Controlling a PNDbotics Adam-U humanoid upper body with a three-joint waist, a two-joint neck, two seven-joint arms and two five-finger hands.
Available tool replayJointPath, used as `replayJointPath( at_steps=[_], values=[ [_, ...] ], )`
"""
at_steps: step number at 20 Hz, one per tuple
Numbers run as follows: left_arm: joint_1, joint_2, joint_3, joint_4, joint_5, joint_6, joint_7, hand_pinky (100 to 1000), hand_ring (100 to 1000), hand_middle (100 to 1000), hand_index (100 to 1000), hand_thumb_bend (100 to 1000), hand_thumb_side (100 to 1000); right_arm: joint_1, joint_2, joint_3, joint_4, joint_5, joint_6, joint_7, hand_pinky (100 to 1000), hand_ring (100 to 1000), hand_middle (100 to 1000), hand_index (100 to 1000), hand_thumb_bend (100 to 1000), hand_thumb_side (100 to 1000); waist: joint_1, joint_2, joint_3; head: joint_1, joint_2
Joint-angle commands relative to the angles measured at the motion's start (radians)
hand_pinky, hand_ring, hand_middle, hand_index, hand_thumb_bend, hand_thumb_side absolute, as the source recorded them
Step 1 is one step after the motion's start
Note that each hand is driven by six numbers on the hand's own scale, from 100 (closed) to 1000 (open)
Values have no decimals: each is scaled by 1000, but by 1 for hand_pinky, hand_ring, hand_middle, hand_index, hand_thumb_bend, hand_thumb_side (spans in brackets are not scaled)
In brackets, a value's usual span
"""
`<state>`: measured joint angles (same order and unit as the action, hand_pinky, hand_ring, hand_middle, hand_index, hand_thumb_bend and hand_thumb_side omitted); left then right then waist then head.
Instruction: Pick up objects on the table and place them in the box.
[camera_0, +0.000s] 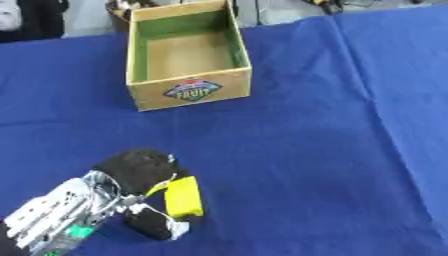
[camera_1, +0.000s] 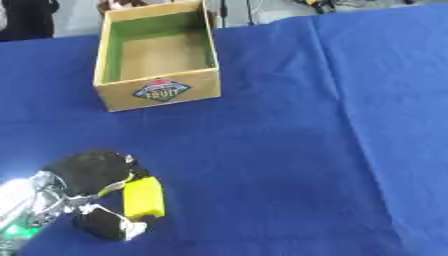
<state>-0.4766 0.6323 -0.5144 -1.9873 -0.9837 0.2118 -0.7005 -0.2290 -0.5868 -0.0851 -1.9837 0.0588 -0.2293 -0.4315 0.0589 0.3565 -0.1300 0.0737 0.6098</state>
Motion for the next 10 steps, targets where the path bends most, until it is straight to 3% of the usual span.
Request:
replayJointPath(
  at_steps=[1,5,10],
  values=[
    [-31,23,29,-13,39,10,34,100,254,343,546,100,742,-6,-20,-6,-16,2,0,-1,723,649,675,772,100,635,-5,-19,1,0,-10],
    [-82,35,81,-13,72,20,77,100,230,317,524,100,758,-4,-22,-7,-16,2,-1,-3,724,649,675,771,100,636,-5,-21,3,-1,-7],
    [-173,52,187,-13,45,42,165,100,215,303,509,100,784,-4,-27,-8,-16,2,-5,-4,723,650,675,771,100,635,-7,-22,5,0,-3]
  ],
)
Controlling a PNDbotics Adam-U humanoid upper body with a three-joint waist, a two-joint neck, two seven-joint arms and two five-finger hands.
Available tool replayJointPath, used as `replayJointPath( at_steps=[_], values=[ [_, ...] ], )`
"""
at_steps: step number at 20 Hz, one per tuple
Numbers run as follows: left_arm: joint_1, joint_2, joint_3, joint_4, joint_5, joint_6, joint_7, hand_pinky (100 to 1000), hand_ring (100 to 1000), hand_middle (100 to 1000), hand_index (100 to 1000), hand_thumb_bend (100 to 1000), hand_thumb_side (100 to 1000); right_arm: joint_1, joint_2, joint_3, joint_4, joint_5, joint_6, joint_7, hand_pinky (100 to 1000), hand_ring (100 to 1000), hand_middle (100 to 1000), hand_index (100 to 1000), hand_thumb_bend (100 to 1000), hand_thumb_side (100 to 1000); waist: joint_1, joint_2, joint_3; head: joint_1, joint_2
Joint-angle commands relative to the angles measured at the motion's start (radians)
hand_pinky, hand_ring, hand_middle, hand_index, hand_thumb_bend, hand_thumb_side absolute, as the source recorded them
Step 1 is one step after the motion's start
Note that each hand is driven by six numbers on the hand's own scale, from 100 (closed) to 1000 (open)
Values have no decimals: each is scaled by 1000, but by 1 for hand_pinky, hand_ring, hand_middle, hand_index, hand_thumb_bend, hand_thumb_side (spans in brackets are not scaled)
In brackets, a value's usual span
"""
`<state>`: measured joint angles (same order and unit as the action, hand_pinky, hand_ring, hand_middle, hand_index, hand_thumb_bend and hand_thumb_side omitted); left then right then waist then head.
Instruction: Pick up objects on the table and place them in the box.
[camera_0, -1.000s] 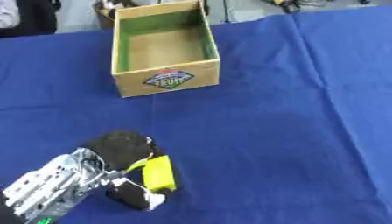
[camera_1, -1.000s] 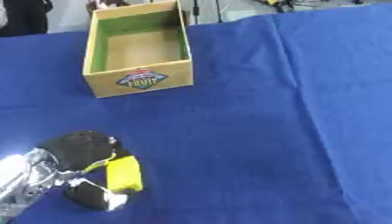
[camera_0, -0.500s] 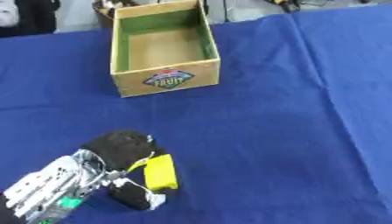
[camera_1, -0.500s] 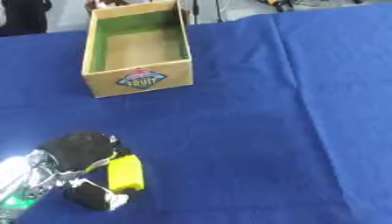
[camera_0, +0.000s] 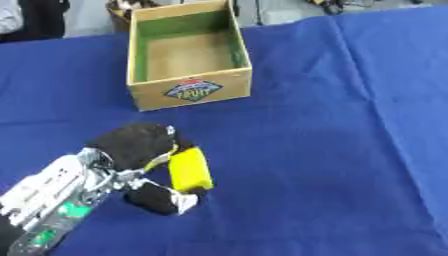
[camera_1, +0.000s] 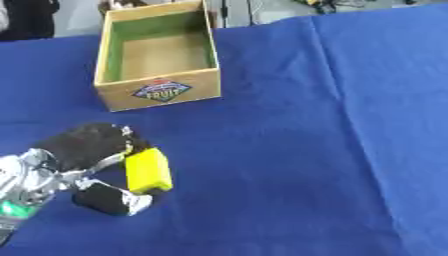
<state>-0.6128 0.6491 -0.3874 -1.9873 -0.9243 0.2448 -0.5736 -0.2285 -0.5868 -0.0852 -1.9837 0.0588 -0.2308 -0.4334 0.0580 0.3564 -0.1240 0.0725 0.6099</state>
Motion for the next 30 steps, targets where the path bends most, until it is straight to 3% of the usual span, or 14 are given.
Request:
replayJointPath(
  at_steps=[1,9,14,18,23,24,25,30],
  values=[
    [-54,40,77,-13,-20,15,50,100,211,300,508,100,789,-6,-28,-7,-16,2,-5,-2,723,650,675,771,100,634,-6,-22,-1,3,-3],
    [-211,27,159,-3,0,88,109,100,193,278,504,100,786,-13,-27,1,-16,2,-7,7,724,650,675,772,100,635,-1,-12,-12,19,-26],
    [-314,3,164,113,-30,97,172,100,195,256,503,100,782,-15,-27,7,-16,6,-5,13,725,650,675,772,100,633,7,-7,-29,29,-31],
    [-394,-31,159,283,-84,69,235,100,211,250,501,100,791,-20,-29,15,-16,4,-5,21,725,650,675,772,100,633,14,-9,-44,41,-37],
    [-505,-115,172,609,-204,31,320,100,257,251,500,100,793,-29,-31,23,-16,-2,-8,33,725,650,675,773,100,634,21,-9,-69,60,-46],
    [-523,-128,177,673,-226,26,340,100,267,252,501,100,746,-29,-30,24,-16,-3,-8,35,725,650,675,773,100,629,21,-8,-73,61,-48],
    [-543,-140,183,740,-253,22,363,100,271,253,501,100,790,-28,-28,24,-16,-2,-7,36,726,650,675,773,100,634,22,-6,-77,62,-50],
    [-602,-192,220,962,-351,6,485,100,288,257,502,100,793,-31,-22,29,-16,0,-5,41,726,651,675,774,100,633,25,3,-90,67,-61]
  ],
)
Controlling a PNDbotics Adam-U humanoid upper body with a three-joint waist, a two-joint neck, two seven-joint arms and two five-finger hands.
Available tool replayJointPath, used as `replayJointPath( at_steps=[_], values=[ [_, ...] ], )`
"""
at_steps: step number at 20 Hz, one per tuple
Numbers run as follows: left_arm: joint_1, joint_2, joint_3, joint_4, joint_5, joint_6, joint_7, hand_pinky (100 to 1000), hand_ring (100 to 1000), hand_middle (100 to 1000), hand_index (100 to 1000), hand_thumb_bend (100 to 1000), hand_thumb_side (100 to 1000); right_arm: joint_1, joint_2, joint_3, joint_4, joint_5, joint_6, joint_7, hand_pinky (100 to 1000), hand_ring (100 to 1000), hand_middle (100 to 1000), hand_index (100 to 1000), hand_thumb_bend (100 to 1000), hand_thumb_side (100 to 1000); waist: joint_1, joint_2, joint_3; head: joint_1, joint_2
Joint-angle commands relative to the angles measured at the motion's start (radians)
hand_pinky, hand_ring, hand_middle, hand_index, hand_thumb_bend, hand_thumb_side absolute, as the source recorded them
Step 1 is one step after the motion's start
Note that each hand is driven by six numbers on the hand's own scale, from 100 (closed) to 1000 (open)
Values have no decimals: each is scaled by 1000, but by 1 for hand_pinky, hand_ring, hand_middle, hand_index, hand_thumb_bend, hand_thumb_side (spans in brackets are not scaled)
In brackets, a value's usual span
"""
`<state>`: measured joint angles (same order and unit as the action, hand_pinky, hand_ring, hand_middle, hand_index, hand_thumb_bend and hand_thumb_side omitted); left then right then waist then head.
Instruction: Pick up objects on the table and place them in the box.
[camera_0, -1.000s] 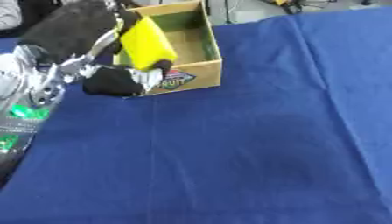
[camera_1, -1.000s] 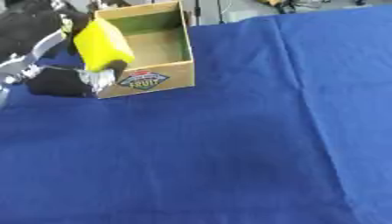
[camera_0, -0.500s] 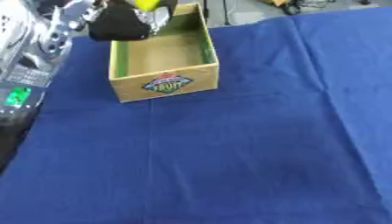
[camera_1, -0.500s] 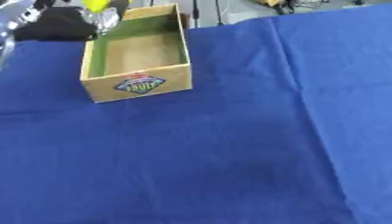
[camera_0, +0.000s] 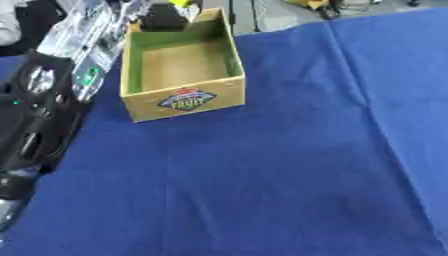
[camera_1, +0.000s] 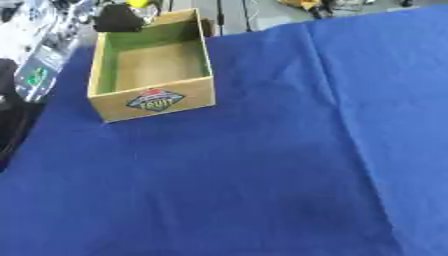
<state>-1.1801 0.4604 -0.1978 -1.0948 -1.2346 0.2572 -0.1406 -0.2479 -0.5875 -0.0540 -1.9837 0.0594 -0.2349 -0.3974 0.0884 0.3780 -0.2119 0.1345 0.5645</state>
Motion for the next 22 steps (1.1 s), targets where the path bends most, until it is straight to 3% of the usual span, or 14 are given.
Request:
replayJointPath(
  at_steps=[1,10,13,15,16,20,22],
  values=[
    [-39,-8,36,91,-53,-9,69,100,290,258,501,100,793,-13,-20,-2,-16,-1,-1,5,726,651,675,774,100,633,-4,-16,-5,5,-19],
    [-47,-33,56,182,-110,-9,114,100,306,277,520,100,786,-19,-17,2,-16,2,0,9,727,651,675,774,100,632,0,-6,-19,9,-30],
    [-47,-35,60,193,-105,-3,120,100,366,342,601,100,829,-18,-15,2,-16,2,0,9,727,652,675,775,100,632,0,-7,-21,9,-31],
    [-47,-35,60,201,-102,0,111,158,442,449,670,100,842,-17,-14,1,-16,2,0,9,727,652,675,775,100,632,0,-8,-22,9,-29],
    [-46,-35,59,205,-102,2,100,234,487,508,721,100,841,-16,-14,1,-16,2,1,9,727,652,675,775,100,632,1,-8,-22,10,-29],
    [-43,-35,60,215,-109,9,48,421,617,629,823,100,865,-15,-12,0,-16,1,1,9,728,650,676,775,100,632,1,-10,-22,9,-27],
    [-41,-35,62,222,-115,11,18,516,701,708,877,176,905,-15,-12,-1,-16,0,1,8,728,650,676,775,100,631,1,-11,-23,8,-25]
  ],
)
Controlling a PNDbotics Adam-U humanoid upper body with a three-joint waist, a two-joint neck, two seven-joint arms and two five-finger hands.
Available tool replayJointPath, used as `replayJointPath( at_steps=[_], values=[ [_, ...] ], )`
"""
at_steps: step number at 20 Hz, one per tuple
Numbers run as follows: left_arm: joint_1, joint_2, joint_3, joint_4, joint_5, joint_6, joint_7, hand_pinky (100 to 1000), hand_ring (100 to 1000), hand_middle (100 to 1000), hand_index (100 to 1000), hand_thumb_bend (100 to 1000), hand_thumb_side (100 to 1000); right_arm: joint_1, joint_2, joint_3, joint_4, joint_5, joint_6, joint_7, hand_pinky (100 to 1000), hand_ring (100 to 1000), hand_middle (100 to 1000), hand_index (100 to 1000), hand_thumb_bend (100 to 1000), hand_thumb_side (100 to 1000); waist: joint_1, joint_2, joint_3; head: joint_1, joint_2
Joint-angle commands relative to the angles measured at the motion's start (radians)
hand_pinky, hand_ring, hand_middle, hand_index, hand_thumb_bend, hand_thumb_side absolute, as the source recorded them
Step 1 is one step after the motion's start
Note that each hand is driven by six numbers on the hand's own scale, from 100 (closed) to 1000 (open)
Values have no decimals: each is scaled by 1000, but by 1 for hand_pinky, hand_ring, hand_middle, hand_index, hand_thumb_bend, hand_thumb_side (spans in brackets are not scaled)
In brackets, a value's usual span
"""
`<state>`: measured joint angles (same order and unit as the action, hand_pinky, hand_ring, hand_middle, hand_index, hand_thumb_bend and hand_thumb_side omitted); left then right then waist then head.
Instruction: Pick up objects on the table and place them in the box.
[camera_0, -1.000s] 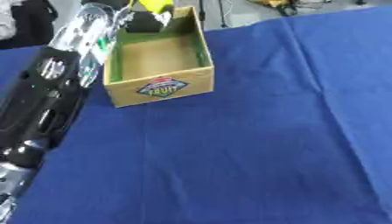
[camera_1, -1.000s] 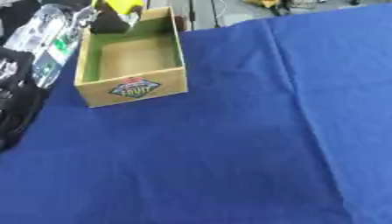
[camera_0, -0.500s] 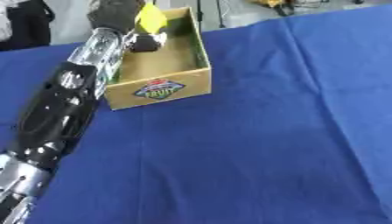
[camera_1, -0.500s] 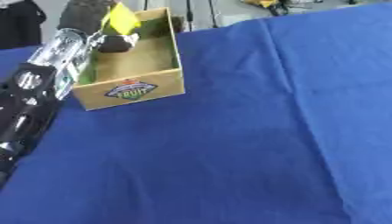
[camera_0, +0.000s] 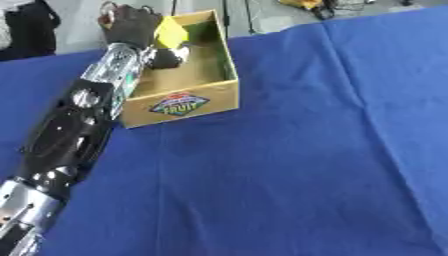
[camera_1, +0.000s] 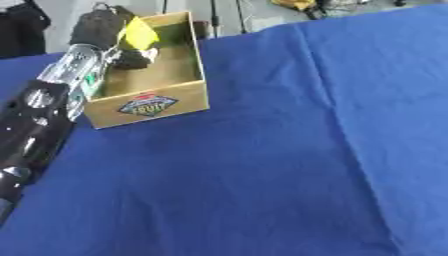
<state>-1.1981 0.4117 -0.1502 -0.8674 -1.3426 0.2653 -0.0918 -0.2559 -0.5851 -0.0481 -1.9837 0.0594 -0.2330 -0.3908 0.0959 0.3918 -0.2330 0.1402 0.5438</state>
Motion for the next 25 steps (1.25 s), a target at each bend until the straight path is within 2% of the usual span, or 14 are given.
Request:
replayJointPath(
  at_steps=[1,2,3,4,5,7,12,13,15,17,19,20,21,25],
  values=[
    [-22,14,15,-1,-9,1,-49,583,760,773,930,261,933,-6,-14,-7,-16,0,-1,1,728,650,676,776,100,631,-7,-25,-2,2,-2],
    [-21,14,16,1,-12,0,-66,596,771,785,939,277,940,-6,-14,-7,-16,0,-1,1,728,650,676,776,100,631,-6,-25,-2,2,-1],
    [-20,15,17,2,-15,-1,-83,668,834,853,992,433,1000,-6,-14,-7,-16,-1,-1,1,728,650,676,776,100,631,-6,-25,-2,2,1],
    [-19,15,18,3,-17,0,-100,711,871,884,1000,511,1000,-6,-15,-7,-16,-1,-2,1,728,650,676,776,100,631,-7,-26,-1,2,3],
    [-19,17,20,3,-21,3,-116,731,888,897,1000,542,1000,-6,-15,-8,-16,-2,-2,1,728,650,676,776,100,631,-7,-26,-1,2,4],
    [-18,18,23,-4,-30,16,-137,758,913,917,1000,598,1000,-6,-15,-8,-16,-2,-2,1,727,650,676,776,100,632,-7,-26,0,3,7],
    [-15,19,24,-20,-42,32,-151,758,913,917,1000,598,1000,-6,-16,-8,-16,-3,-3,1,727,650,676,776,100,632,-8,-26,0,4,8],
    [-16,19,26,-23,-41,34,-151,642,841,830,1000,591,1000,-5,-15,-8,-16,-4,-3,1,728,651,676,776,100,632,-9,-28,0,6,11],
    [-46,20,55,-53,-24,47,-133,581,793,775,985,517,1000,1,-12,-10,-16,-6,-2,-1,727,651,676,776,100,631,-17,-37,4,14,27],
    [-80,19,89,-96,2,35,-108,538,753,727,950,487,1000,3,-12,-13,-16,-9,-3,-3,727,651,677,776,100,631,-22,-40,12,24,40],
    [-96,25,124,-140,30,11,-80,497,708,678,921,346,1000,5,-11,-17,-16,-11,-4,-6,727,651,677,776,100,631,-28,-44,21,37,51],
    [-94,29,140,-163,44,-2,-66,489,697,667,913,315,1000,6,-11,-19,-16,-12,-5,-8,727,652,677,776,100,632,-31,-46,25,42,56],
    [-88,32,153,-186,58,-17,-52,475,682,652,906,233,1000,8,-10,-21,-16,-13,-6,-10,727,652,677,776,100,632,-35,-47,29,46,58],
    [-28,16,181,-272,111,-69,1,441,668,613,887,100,954,15,-6,-32,-16,-18,-8,-20,726,652,677,776,100,632,-54,-56,50,42,65]
  ],
)
